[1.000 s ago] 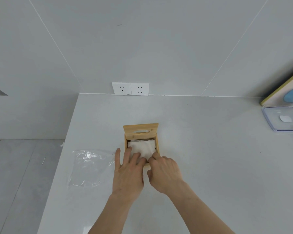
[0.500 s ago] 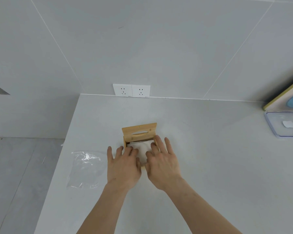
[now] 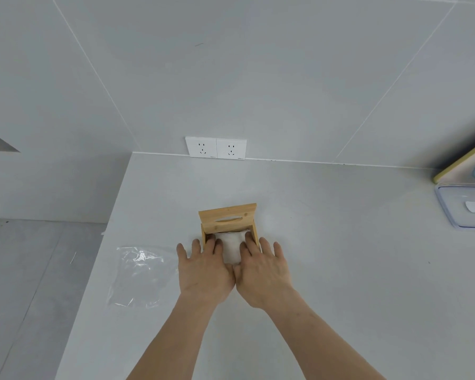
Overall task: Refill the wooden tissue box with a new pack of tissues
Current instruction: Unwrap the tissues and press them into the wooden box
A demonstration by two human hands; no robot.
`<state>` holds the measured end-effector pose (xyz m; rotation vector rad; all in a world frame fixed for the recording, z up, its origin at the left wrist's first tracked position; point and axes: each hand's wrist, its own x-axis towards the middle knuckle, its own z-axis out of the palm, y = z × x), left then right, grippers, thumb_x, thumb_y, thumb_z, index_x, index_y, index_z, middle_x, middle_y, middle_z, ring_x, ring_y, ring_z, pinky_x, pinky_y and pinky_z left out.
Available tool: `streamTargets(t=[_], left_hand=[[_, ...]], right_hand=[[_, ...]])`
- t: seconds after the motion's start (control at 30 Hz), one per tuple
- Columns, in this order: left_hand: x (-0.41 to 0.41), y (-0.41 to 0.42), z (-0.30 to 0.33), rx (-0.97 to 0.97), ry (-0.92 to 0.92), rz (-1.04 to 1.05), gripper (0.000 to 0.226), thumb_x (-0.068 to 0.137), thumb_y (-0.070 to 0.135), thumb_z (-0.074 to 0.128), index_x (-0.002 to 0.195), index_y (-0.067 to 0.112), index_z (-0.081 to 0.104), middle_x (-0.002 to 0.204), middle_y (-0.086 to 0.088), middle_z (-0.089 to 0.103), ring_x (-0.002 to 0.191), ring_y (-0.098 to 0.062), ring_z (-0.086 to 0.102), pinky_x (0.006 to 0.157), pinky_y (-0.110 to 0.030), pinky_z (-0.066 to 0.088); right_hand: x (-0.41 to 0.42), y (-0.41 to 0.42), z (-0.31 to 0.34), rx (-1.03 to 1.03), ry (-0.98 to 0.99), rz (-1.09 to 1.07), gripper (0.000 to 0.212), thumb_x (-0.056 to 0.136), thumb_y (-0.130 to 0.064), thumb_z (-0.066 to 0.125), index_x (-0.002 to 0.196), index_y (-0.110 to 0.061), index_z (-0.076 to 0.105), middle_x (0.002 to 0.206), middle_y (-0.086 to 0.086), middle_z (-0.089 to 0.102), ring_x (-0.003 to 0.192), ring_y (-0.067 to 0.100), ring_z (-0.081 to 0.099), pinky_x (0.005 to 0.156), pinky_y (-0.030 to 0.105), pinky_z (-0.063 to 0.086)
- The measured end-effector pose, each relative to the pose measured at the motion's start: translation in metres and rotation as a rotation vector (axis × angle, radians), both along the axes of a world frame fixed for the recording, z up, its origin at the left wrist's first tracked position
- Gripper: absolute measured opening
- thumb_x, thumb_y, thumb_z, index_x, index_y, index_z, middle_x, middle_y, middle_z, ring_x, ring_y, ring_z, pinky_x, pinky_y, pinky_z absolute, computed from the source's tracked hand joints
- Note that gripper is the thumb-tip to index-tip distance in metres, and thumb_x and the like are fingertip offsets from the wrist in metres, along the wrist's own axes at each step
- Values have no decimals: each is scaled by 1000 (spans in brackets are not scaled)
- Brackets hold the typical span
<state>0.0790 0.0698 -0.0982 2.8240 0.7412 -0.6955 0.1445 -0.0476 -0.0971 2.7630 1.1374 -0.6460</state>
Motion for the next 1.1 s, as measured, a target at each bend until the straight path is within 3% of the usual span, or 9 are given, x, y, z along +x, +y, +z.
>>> streamTargets(t=[0.17, 0.3, 0.6, 0.67, 0.73, 0.8, 0.93, 1.0, 1.1], left_hand=[[-15, 2, 0, -7, -181, -31, 41, 95, 34, 39, 131, 23, 57, 143, 5, 57, 131, -23, 51, 117, -45, 28], [-24, -3, -3, 9, -197, -33, 36, 96, 34, 35, 114, 27, 66, 122, 9, 67, 111, -22, 60, 103, -40, 36], [-28, 2, 0, -59, -268, -21, 38, 100, 32, 30, 123, 29, 61, 129, 13, 63, 122, -19, 56, 118, -42, 27], [-32, 5, 9, -73, -386, -24, 34, 97, 30, 34, 110, 29, 65, 109, 11, 70, 99, -20, 65, 108, -39, 39], [-40, 12, 16, -118, -533, -4, 25, 93, 26, 41, 96, 28, 66, 87, 10, 70, 71, -22, 65, 82, -33, 50], [-51, 24, 22, -136, -631, 81, 20, 94, 28, 44, 91, 30, 64, 80, 11, 68, 59, -23, 60, 60, -30, 46], [-68, 56, 23, -169, -750, 320, 19, 96, 33, 41, 93, 33, 60, 84, 12, 69, 66, -14, 65, 60, -35, 53], [-75, 73, 16, -157, -760, 390, 15, 96, 23, 51, 100, 31, 62, 93, 11, 70, 77, -15, 67, 67, -36, 55], [-88, 98, -2, -82, -594, 340, 35, 93, 11, 56, 124, 25, 62, 120, 4, 70, 111, -23, 63, 93, -39, 50]], right_hand=[[-1, -7, 5, 155, -66, 36, 56, 93, -38, 21, 117, -17, 67, 132, 4, 61, 120, 28, 52, 109, 40, 36], [0, -13, -1, 120, -71, 47, 45, 97, -36, 33, 106, -16, 73, 126, 2, 63, 116, 30, 54, 108, 43, 37], [-8, -6, 12, 185, -150, -24, 41, 94, -33, 40, 95, -16, 77, 106, 2, 73, 121, 29, 57, 112, 43, 37], [-11, -2, 21, 307, -223, -76, 25, 88, -26, 56, 79, -15, 76, 88, 4, 75, 108, 31, 65, 103, 44, 47], [-17, 4, 29, 463, -266, -153, 15, 83, -20, 64, 72, -14, 72, 75, 2, 70, 89, 29, 66, 86, 40, 52], [-29, 15, 36, 618, -265, -204, 12, 82, -18, 65, 72, -16, 71, 71, -1, 67, 76, 25, 62, 73, 37, 51], [-55, 39, 43, 777, -106, -276, 12, 85, -20, 62, 74, -22, 68, 71, -7, 66, 60, 18, 59, 51, 33, 50], [-68, 48, 40, 770, 93, -293, 14, 87, -22, 58, 78, -23, 68, 75, -8, 69, 60, 12, 60, 54, 33, 53], [-90, 57, 30, 630, 436, -328, 20, 90, -25, 54, 83, -21, 73, 82, -8, 75, 68, 12, 66, 67, 32, 57]])
